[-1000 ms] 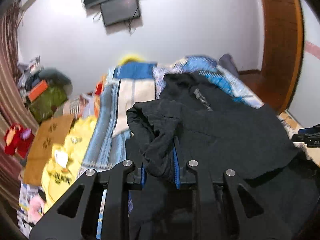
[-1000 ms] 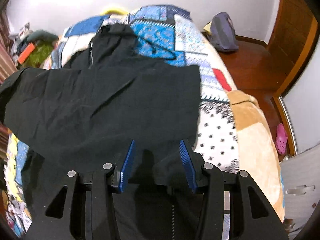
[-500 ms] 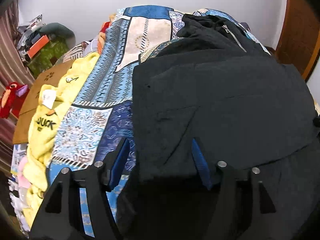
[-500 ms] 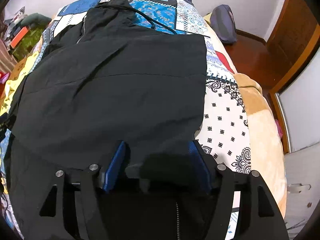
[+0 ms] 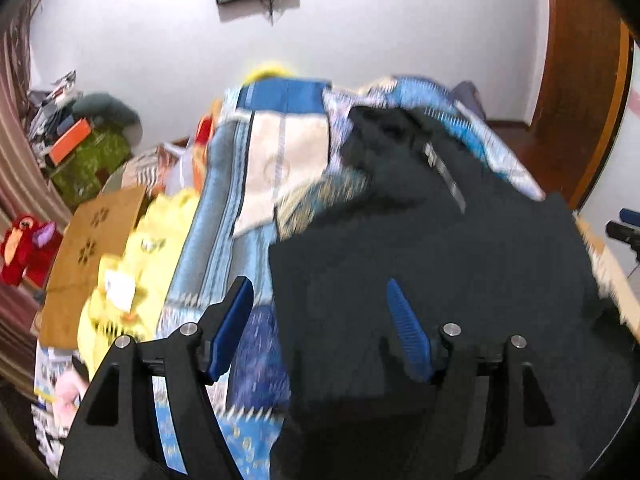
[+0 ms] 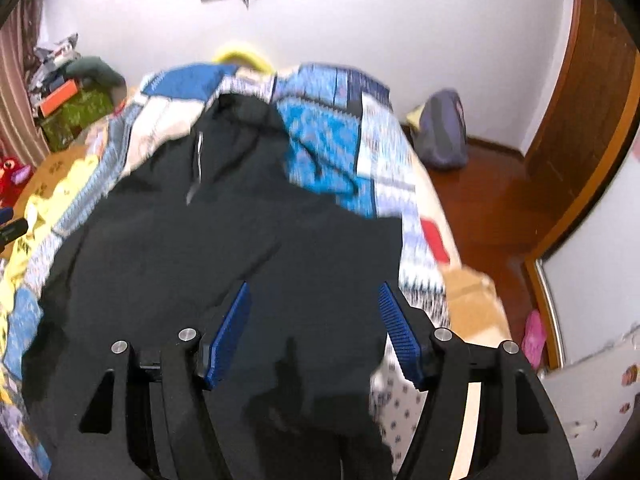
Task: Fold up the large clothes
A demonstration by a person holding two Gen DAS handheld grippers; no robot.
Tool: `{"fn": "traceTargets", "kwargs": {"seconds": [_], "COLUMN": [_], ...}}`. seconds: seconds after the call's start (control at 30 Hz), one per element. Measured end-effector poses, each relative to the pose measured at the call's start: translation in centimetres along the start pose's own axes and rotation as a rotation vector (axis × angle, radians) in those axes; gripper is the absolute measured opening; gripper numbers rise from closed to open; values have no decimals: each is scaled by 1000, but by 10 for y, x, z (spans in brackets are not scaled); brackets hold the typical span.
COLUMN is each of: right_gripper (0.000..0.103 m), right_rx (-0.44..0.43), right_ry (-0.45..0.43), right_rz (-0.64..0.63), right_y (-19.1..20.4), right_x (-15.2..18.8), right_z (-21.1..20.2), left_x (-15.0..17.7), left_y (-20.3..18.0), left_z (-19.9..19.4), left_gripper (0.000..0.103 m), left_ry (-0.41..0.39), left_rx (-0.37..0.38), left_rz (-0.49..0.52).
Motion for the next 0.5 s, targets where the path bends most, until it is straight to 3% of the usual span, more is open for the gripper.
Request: {"fn": "traceTargets", "kwargs": {"seconds": [0.2,0.4,0.5], "right_gripper": [63,63,63], "right_rx": [-68,-190,-211], "right_ry": [-70,1,51], "right_rz": [27,88,118], "right_y": [5,9,9], "right_x": [-48,-85,-96], "right_z": [14,61,95], "left_x": [-51,-87,-97], "left_y": [-14,-27,-30], "left_z": [21,76,107], "left_gripper": [72,72,72], "left_ry": [-46,1,31], "left_rx": [49,96,116], "left_rz": [-7,-22,-41]}}
Point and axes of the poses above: each gripper's, at about its wrist camera, not at the fingertips, and z roughly the way its jaws point, y to its left, x to its underside, the point moved 1 cm from there along z, roughly the way its jaws point, and after that the axes turned 2 degrees about y, right-handed, at the moved point
